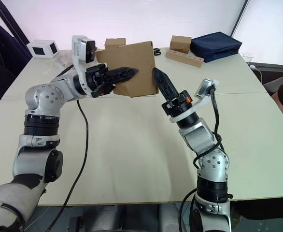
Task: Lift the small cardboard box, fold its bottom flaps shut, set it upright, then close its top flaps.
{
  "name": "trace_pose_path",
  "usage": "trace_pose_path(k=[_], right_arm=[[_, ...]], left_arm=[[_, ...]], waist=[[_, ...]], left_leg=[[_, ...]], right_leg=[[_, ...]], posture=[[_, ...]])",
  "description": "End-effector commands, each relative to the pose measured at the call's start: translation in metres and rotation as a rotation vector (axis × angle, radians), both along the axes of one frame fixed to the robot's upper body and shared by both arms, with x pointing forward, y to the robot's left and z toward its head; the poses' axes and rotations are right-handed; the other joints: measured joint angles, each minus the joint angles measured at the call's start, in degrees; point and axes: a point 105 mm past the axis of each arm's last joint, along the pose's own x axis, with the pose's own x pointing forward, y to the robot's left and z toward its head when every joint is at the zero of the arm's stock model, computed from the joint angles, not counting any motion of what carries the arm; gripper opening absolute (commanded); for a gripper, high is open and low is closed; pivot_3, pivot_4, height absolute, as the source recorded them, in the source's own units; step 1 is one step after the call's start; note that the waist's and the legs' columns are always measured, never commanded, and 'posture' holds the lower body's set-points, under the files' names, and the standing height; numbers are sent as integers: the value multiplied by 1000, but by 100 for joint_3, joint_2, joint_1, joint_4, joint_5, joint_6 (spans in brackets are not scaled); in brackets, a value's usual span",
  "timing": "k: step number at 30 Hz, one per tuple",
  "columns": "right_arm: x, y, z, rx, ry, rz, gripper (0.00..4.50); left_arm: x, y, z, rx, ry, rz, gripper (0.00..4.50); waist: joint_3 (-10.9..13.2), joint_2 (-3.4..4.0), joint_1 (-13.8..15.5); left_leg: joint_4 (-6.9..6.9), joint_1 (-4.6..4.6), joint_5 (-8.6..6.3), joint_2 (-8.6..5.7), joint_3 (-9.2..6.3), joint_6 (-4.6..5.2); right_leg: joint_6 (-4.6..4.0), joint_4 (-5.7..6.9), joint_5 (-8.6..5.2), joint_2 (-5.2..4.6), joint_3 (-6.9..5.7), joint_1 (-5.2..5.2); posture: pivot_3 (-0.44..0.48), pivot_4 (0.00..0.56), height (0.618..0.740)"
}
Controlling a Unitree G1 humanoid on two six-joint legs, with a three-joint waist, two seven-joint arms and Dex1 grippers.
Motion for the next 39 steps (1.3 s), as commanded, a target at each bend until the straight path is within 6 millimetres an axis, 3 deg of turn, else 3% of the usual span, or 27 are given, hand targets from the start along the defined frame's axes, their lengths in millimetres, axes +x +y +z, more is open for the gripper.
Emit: trace_pose_path(k=[1,6,9,12,13,22,34,39], right_arm=[[-7,-15,9,82,-23,1,2295],[-6,-23,5,54,-3,-28,2295],[-3,-27,2,1,2,-60,1572],[-2,-29,-2,-91,-5,-95,280],[-2,-29,-3,-133,-14,-101,42],[-11,-24,-7,-312,-68,-35,42],[-25,2,-11,-337,-92,42,42],[-23,-5,-12,-337,-81,-5,42]], left_arm=[[-13,3,21,-36,-87,-41,0],[-14,5,22,-33,-85,-47,0],[-15,6,21,-23,-82,-54,0],[-16,6,18,2,-78,-65,0],[-16,6,17,13,-74,-70,0],[-18,6,11,83,-68,-101,0],[-13,2,10,102,-66,-89,0],[-13,3,10,106,-68,-85,0]], waist=[[0,0,6],[0,0,10],[0,0,6],[0,0,5],[0,0,5],[0,1,11],[0,1,13],[0,1,16]], left_leg=[[0,0,0,0,0,0],[0,0,0,-1,0,0],[0,0,0,0,0,0],[0,0,0,0,1,0],[0,0,0,0,1,0],[0,0,-2,0,1,4],[0,0,-1,0,0,2],[1,0,-1,0,1,2]], right_leg=[[0,0,0,0,0,0],[0,-1,0,-1,0,1],[0,0,0,0,0,1],[0,0,0,1,0,0],[0,0,0,1,0,0],[0,-1,0,1,0,3],[0,-1,0,1,0,2],[0,-1,0,1,0,2]], posture=[[0,150,740],[0,150,740],[0,150,740],[0,150,740],[0,150,740],[0,150,740],[0,150,740],[0,150,740]])
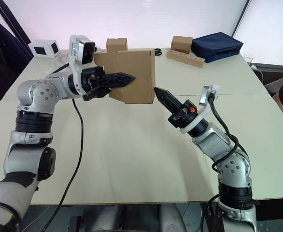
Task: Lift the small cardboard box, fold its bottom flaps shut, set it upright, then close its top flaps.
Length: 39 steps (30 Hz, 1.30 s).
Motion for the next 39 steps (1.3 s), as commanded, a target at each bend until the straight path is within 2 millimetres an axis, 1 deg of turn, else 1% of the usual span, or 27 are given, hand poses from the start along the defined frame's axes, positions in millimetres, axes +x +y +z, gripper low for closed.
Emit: trace_pose_path(k=[1,7,14,21,24,26,29,32,34,39], right_arm=[[-11,1,11,4,-63,-1,42],[-16,-2,14,14,-69,2,42],[-26,3,13,11,-58,56,42],[-25,13,10,3,-53,81,42],[-24,13,8,-7,-47,74,42],[-24,7,5,-24,-36,57,42],[-31,-17,-9,-118,15,27,42],[-42,-34,-30,-319,68,49,42],[-46,-40,-34,-406,77,66,42],[-46,-44,-35,-532,56,71,42]], left_arm=[[-4,-2,13,2,-57,-13,0],[-3,-1,13,10,-59,-12,0],[-2,-2,13,16,-60,-10,0],[-4,-5,11,30,-56,-28,0],[-3,-5,10,49,-55,-22,0],[2,-5,7,100,-92,19,0],[11,-7,-4,303,-164,67,0],[17,-6,-15,556,-253,24,0],[23,-7,-22,691,-306,7,0],[39,-18,-45,955,-421,-24,0]], waist=[[0,0,3],[0,0,1],[0,0,2],[0,0,1],[0,0,0],[0,0,4],[0,-1,50],[1,-2,57],[1,-2,51],[2,-2,12]], left_leg=[[0,0,0,0,0,0],[0,0,0,0,0,1],[0,0,-1,0,0,1],[0,0,-1,0,-1,1],[0,0,-1,0,0,1],[0,0,-1,0,0,1],[1,-1,-1,-1,-2,1],[4,-2,-22,-9,-2,40],[5,-1,-23,-10,-1,42],[3,5,-26,-3,-1,47]], right_leg=[[0,0,0,0,0,0],[0,0,0,0,0,0],[0,0,0,0,0,1],[0,0,0,0,0,0],[0,0,0,0,0,1],[0,0,0,0,0,0],[0,-1,0,0,-1,4],[0,-13,0,-3,-1,14],[1,-14,0,-1,-2,17],[4,-13,-3,6,-2,21]], posture=[[0,150,740],[0,150,740],[0,150,740],[0,150,740],[0,150,740],[0,150,740],[0,150,740],[0,150,740],[0,150,740],[0,150,740]])
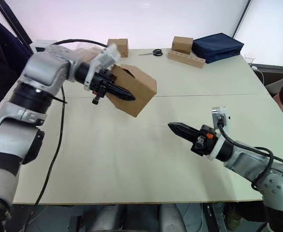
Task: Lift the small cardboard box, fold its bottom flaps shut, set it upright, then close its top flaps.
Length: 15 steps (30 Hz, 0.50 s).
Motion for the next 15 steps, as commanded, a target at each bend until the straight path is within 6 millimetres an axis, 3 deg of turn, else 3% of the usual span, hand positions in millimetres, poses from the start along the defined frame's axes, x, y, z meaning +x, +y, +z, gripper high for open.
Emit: trace_pose_path(k=[1,7,12,15], right_arm=[[-5,4,8,-89,-66,40,42],[-9,14,3,-199,-97,69,42],[-13,19,-3,-278,-120,75,42],[-13,21,-11,-306,-131,62,42]], left_arm=[[9,-5,-12,199,-93,-26,0],[17,-20,-43,468,-184,-70,0],[19,-33,-52,560,-212,-46,0],[9,-45,-58,593,-164,-29,0]], waist=[[1,-1,-5],[5,-7,14],[6,-9,26],[6,-10,26]], left_leg=[[0,-3,-1,0,0,2],[4,-10,-4,-1,0,7],[5,-11,-4,-1,-1,7],[6,-11,-4,-2,-1,7]], right_leg=[[1,0,-1,0,0,-2],[3,-1,-2,-2,0,-6],[4,-1,-2,-2,0,-6],[5,0,-3,-2,0,-6]], posture=[[0,150,740],[0,150,740],[0,150,740],[0,150,740]])
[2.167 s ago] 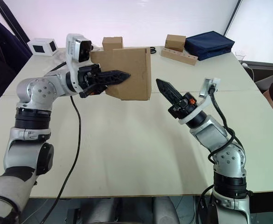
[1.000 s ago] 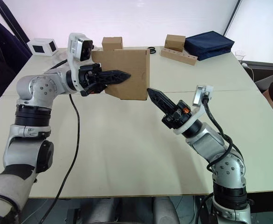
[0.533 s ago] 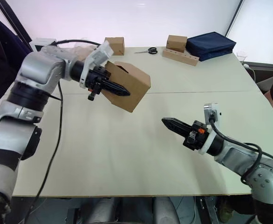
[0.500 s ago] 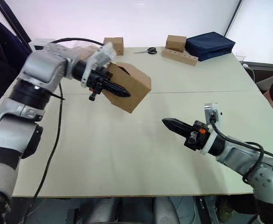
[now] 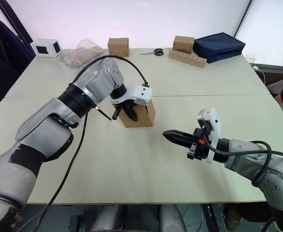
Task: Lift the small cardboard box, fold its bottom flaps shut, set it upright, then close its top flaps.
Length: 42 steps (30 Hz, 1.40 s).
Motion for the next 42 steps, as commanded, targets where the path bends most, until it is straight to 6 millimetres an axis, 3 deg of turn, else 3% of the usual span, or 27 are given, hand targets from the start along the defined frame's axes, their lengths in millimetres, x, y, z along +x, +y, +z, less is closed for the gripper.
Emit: trace_pose_path(k=[1,8,16,19,22,23,24,25,37,40,42], right_arm=[[-4,5,-2,-35,-47,4,42],[2,9,-5,-22,-70,-7,42],[7,13,-7,-5,-81,-20,42],[7,15,-9,-4,-81,-23,0],[8,16,-10,-3,-81,-29,0],[8,15,-10,-3,-81,-30,0],[9,15,-10,-3,-81,-31,0],[10,14,-10,-2,-83,-36,0],[18,11,-11,8,-91,-61,0],[20,11,-12,13,-94,-62,0],[21,12,-13,18,-93,-64,0]], left_arm=[[-8,-13,8,45,-13,27,0],[-24,-18,-6,70,31,43,0],[-37,-10,-16,124,38,0,0],[-43,-12,-17,130,66,16,764],[-48,-13,-17,132,95,38,2051],[-49,-14,-17,132,99,47,2248],[-49,-14,-17,132,102,54,2895],[-49,-14,-18,132,102,64,3123],[-43,-19,-8,113,74,135,3123],[-42,-20,-5,110,61,140,4352],[-43,-21,-2,102,56,129,4465]], waist=[[0,0,-1],[0,0,-22],[-1,2,-14],[-1,2,-14],[-1,2,-12],[-1,2,-12],[-2,3,-13],[-2,3,-14],[-2,3,-15],[-2,3,-16],[-2,3,-16]], left_leg=[[0,0,0,0,0,0],[2,2,0,0,-2,0],[2,2,0,1,-4,0],[2,3,0,0,-3,0],[2,3,0,0,-4,0],[2,3,0,0,-3,0],[3,3,0,0,-3,0],[4,3,0,0,-3,0],[6,3,0,0,-2,0],[5,4,0,0,-3,0],[5,4,0,0,-3,0]], right_leg=[[1,0,0,0,0,1],[2,3,-1,0,0,0],[2,3,-1,0,0,3],[2,4,-1,-1,0,4],[2,4,-1,-1,0,4],[2,4,-1,-1,0,4],[2,4,-1,-1,0,4],[2,4,-1,-1,0,4],[2,6,-1,0,0,3],[2,6,-1,0,0,3],[2,6,-1,0,0,3]], posture=[[0,150,740],[0,150,740],[0,150,740],[0,150,740],[0,150,740],[0,150,740],[0,150,740],[0,150,740],[0,150,740],[0,150,740],[0,150,740]])
